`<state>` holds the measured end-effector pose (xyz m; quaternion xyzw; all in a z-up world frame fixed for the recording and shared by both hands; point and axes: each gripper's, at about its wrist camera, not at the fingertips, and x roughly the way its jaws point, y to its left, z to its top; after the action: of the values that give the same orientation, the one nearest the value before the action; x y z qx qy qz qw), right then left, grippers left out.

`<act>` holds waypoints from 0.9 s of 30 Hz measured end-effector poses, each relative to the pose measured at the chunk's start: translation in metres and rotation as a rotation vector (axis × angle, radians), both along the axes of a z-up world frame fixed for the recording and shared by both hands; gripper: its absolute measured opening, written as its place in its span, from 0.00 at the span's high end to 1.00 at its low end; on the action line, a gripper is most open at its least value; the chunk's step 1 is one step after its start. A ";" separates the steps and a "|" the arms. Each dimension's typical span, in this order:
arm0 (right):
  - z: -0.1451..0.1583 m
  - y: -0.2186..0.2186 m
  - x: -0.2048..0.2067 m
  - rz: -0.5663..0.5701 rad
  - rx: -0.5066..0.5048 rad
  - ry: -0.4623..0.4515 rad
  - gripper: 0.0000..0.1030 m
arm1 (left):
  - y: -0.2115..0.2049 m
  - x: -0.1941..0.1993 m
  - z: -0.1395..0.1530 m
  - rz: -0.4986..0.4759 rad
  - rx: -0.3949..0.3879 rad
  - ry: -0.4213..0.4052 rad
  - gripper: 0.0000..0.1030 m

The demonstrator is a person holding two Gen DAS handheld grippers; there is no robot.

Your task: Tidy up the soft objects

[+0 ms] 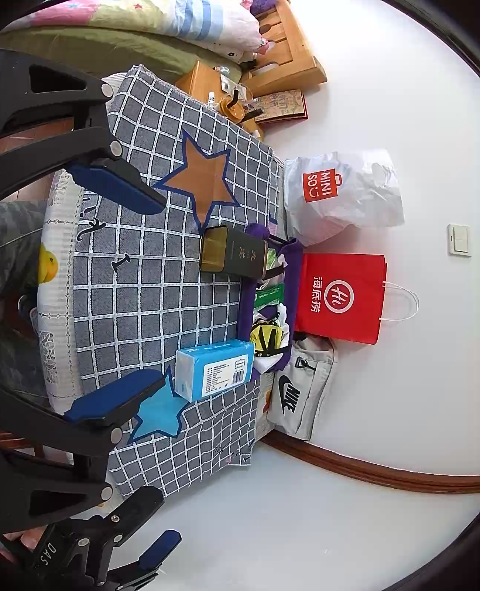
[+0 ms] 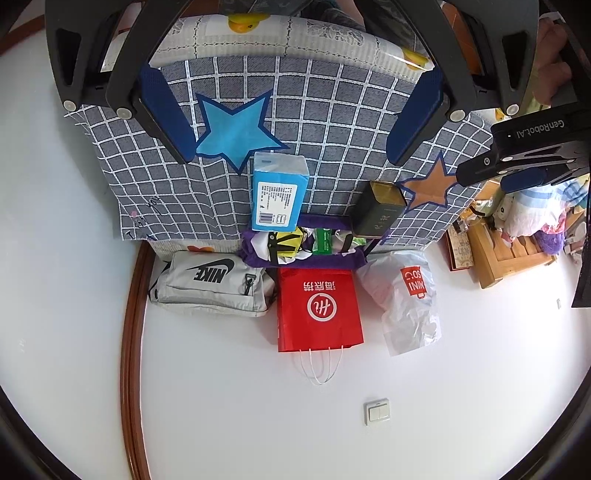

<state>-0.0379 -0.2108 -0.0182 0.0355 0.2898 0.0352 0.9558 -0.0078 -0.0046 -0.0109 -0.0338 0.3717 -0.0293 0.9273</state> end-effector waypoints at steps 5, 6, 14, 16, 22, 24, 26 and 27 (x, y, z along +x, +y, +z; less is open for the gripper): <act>0.000 0.000 0.000 0.000 0.000 -0.001 0.01 | -0.001 -0.001 0.000 -0.001 0.001 0.000 0.17; 0.000 0.000 -0.001 0.000 0.000 0.000 0.01 | -0.001 0.000 0.000 0.001 0.001 0.001 0.17; 0.001 0.000 -0.001 0.000 0.001 -0.003 0.01 | -0.001 -0.001 0.000 0.001 0.001 0.000 0.17; 0.001 0.000 -0.001 0.000 0.000 -0.004 0.01 | -0.001 -0.001 0.000 0.000 0.001 0.000 0.17; 0.002 0.001 -0.001 0.001 0.002 -0.007 0.01 | -0.001 -0.001 0.001 -0.002 0.002 -0.003 0.17; 0.002 0.001 -0.001 0.002 0.001 -0.008 0.01 | -0.001 -0.001 0.001 -0.002 0.002 -0.003 0.17; 0.003 0.000 0.000 0.002 -0.001 -0.009 0.01 | -0.001 -0.001 0.001 -0.003 0.002 -0.004 0.17; 0.003 0.000 -0.001 0.002 0.000 -0.010 0.01 | 0.000 0.000 0.002 -0.003 0.002 -0.004 0.17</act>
<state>-0.0389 -0.2103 -0.0148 0.0349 0.2853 0.0362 0.9571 -0.0081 -0.0050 -0.0094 -0.0320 0.3699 -0.0303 0.9280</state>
